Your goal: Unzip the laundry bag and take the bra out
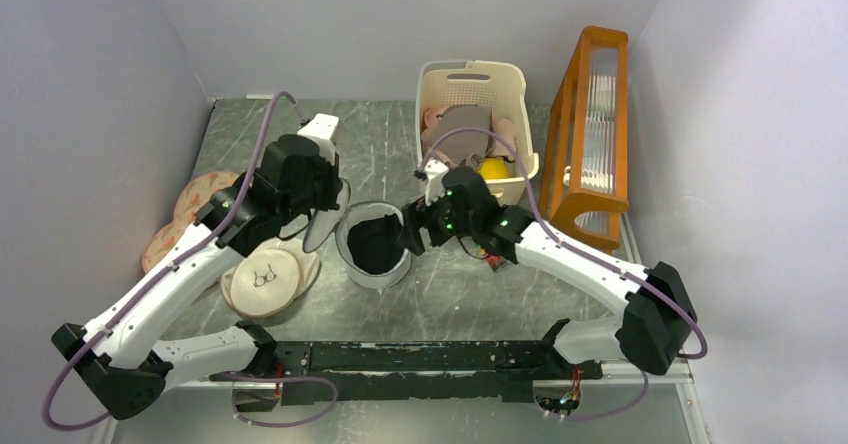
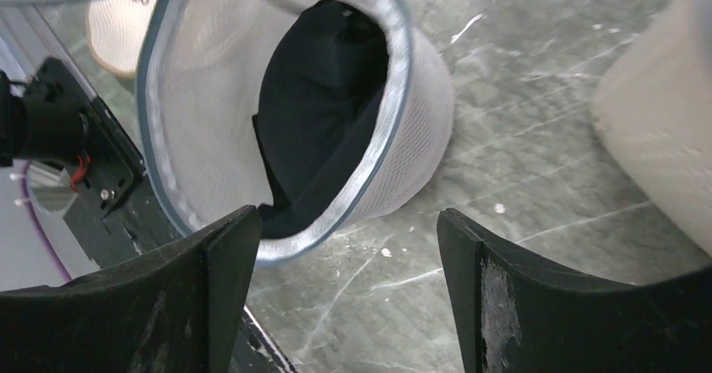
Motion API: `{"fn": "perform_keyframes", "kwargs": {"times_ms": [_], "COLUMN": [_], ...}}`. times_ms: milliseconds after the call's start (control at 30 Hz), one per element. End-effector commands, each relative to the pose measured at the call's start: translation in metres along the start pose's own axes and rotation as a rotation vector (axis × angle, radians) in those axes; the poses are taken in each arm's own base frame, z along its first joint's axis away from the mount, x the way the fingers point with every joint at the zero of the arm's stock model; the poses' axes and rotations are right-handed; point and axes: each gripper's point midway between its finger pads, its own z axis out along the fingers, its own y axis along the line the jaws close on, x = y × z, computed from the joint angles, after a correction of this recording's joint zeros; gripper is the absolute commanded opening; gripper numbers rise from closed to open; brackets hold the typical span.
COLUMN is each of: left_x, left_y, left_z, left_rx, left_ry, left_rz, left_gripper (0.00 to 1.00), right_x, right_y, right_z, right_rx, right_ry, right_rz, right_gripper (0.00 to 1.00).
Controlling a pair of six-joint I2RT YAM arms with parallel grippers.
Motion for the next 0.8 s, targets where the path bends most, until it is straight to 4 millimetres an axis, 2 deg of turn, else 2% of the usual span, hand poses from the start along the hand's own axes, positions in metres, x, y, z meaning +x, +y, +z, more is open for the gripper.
{"fn": "perform_keyframes", "kwargs": {"times_ms": [0,167,300,400,467,533,600,633,667,700,733,767], "left_x": [-0.01,0.005,0.014,0.022,0.03,0.034,0.033,0.032,0.029,0.028,0.025,0.023], "left_y": [-0.006,0.012,0.03,0.056,0.08,0.094,0.105,0.114,0.123,0.133,0.143,0.151], "left_z": [0.005,0.017,0.022,0.028,0.034,0.039,0.041,0.04,0.039,0.037,0.033,0.029], "left_rx": [0.162,0.21,0.204,0.077,-0.05,-0.122,-0.184,-0.234,-0.288,-0.347,-0.413,-0.465], "left_ry": [0.014,0.065,0.082,0.095,0.12,0.145,0.144,0.139,0.132,0.131,0.126,0.123], "left_rz": [-0.01,-0.079,-0.103,-0.062,-0.031,-0.005,0.012,0.014,0.02,0.023,0.024,0.02], "left_gripper": [0.07,0.07,0.07,0.07,0.08,0.12,0.21,0.29,0.43,0.52,0.57,0.6], "right_x": [0.007,0.026,0.029,0.031,0.033,0.033,0.034,0.035,0.035,0.035,0.023,0.019], "right_y": [0.005,-0.013,-0.013,-0.013,-0.017,-0.02,-0.024,-0.024,-0.025,-0.026,-0.022,-0.021], "right_z": [0.012,0.025,0.033,0.037,0.037,0.037,0.036,0.036,0.036,0.036,0.035,0.035], "right_rx": [0.107,0.216,0.205,0.207,0.224,0.244,0.264,0.269,0.274,0.279,0.272,0.271], "right_ry": [0.044,0.11,0.109,0.123,0.127,0.126,0.13,0.133,0.133,0.134,0.109,0.1], "right_rz": [-0.059,-0.052,-0.046,-0.04,-0.039,-0.04,-0.042,-0.043,-0.045,-0.045,-0.048,-0.049], "right_gripper": [0.78,0.75,0.69,0.54,0.51,0.5,0.5,0.5,0.5,0.5,0.5,0.5]}}
